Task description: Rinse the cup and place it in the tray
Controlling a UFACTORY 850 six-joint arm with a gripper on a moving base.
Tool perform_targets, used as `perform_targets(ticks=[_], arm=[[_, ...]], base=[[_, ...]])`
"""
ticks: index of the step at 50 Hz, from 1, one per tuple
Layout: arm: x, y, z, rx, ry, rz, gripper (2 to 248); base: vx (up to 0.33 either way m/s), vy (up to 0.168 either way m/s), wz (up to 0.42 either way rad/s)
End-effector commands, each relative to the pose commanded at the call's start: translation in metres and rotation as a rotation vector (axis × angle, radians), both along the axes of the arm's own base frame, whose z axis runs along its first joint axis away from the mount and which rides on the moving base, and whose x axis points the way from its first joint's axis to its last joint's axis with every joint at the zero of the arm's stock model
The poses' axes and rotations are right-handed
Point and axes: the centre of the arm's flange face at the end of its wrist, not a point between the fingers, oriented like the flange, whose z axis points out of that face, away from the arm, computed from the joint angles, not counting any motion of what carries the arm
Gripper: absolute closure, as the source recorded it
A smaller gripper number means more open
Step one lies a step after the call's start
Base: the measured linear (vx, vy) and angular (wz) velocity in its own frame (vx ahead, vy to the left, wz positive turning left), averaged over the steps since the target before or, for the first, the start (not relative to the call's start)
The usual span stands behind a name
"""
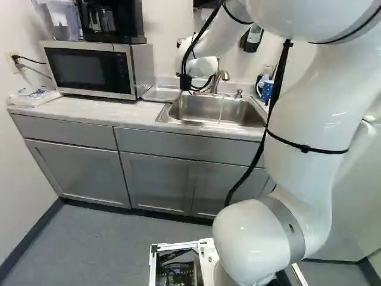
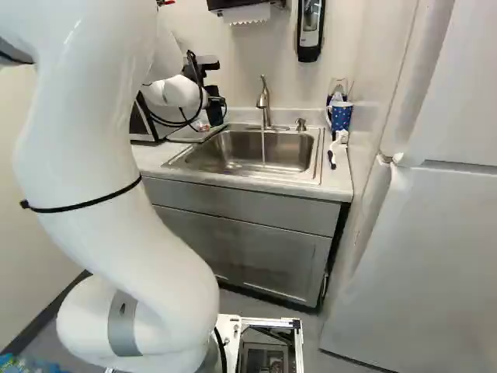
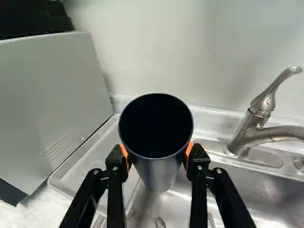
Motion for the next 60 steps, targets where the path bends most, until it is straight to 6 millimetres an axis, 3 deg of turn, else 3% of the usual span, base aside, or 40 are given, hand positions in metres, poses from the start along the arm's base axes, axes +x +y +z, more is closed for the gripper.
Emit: perform_targets(ticks=[40,60], arm=[[0.054,0.061,-0.005,0.004,-0.022,0.081,126],[0.079,0.085,-0.028,0.001,-0.005,0.105,126]], base=[[0.0,0.0,0.0],[0.0,0.0,0.0]])
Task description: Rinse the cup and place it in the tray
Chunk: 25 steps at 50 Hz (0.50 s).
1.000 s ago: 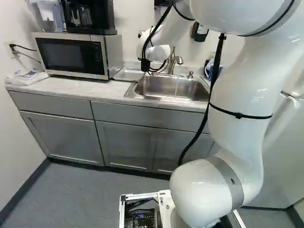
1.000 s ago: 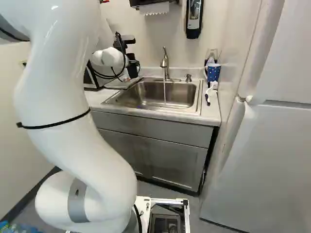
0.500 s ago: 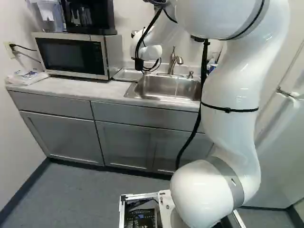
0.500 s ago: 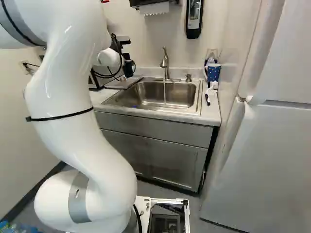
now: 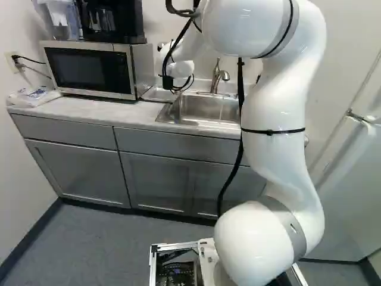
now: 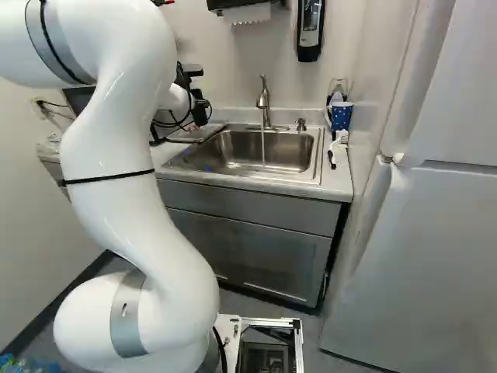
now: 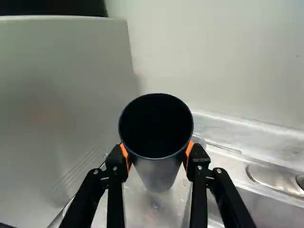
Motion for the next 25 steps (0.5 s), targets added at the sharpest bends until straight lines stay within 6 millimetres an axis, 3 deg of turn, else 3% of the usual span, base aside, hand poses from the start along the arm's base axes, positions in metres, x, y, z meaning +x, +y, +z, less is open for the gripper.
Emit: perform_targets(ticks=[25], arm=[[0.012,0.009,-0.031,-0.01,0.038,0.008,126]], base=[[0.0,0.0,0.0]])
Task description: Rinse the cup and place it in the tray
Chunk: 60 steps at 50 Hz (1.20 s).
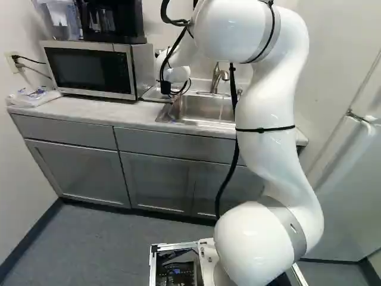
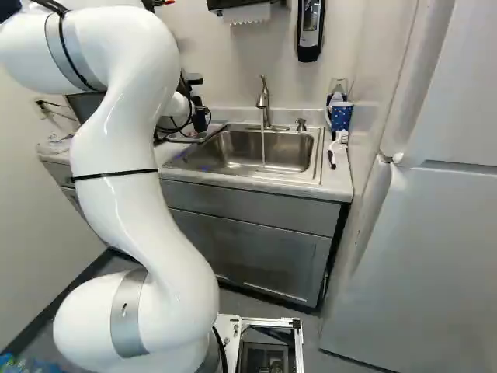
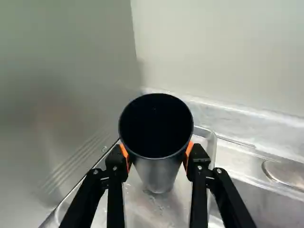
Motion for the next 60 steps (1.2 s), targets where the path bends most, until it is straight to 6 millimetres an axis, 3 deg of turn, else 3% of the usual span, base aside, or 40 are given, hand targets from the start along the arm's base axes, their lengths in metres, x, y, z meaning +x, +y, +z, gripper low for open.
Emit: perform_targets(ticks=[10,11,15,16,21,22,26,27,37,60], arm=[[0.0,0.0,-0.002,-0.001,0.003,0.0,126],[0.0,0.0,-0.002,-0.001,0.003,0.0,103],[0.0,0.0,-0.002,-0.001,0.003,0.0,103],[0.0,0.0,-0.002,-0.001,0.003,0.0,69],[0.0,0.0,-0.002,-0.001,0.003,0.0,69],[0.0,0.0,-0.002,-0.001,0.003,0.0,34],[0.0,0.0,-0.002,-0.001,0.003,0.0,34],[0.0,0.0,-0.002,-0.001,0.003,0.0,4],[0.0,0.0,0.0,0.0,0.0,0.0,3],[-0.005,-0.001,0.026,0.01,-0.036,0.001,3]], base=[[0.0,0.0,0.0],[0.0,0.0,0.0],[0.0,0.0,0.0],[0.0,0.0,0.0],[0.0,0.0,0.0],[0.0,0.0,0.0],[0.0,0.0,0.0],[0.0,0.0,0.0],[0.0,0.0,0.0],[0.0,0.0,0.0]])
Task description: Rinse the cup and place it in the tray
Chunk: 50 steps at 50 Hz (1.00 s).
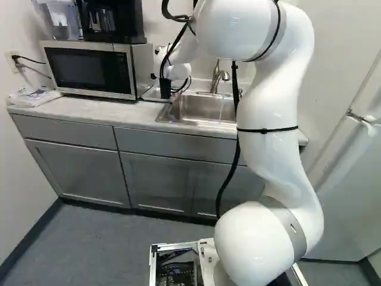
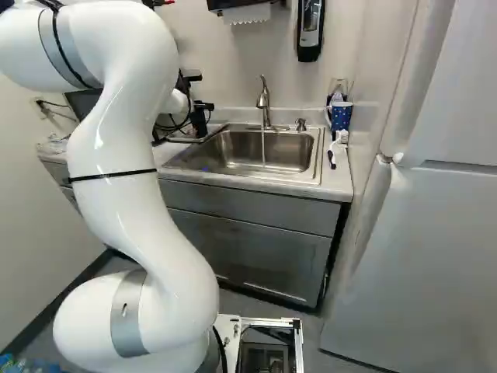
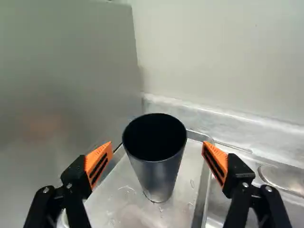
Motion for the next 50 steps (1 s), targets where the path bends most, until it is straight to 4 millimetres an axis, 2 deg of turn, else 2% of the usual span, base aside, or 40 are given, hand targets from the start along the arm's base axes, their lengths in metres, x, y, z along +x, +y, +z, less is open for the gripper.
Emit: perform_targets(ticks=[34,50], arm=[[-0.004,-0.001,0.04,0.017,-0.061,0.0,3],[-0.024,-0.006,0.06,0.023,-0.081,0.001,3]], base=[[0.0,0.0,0.0],[0.0,0.0,0.0]])
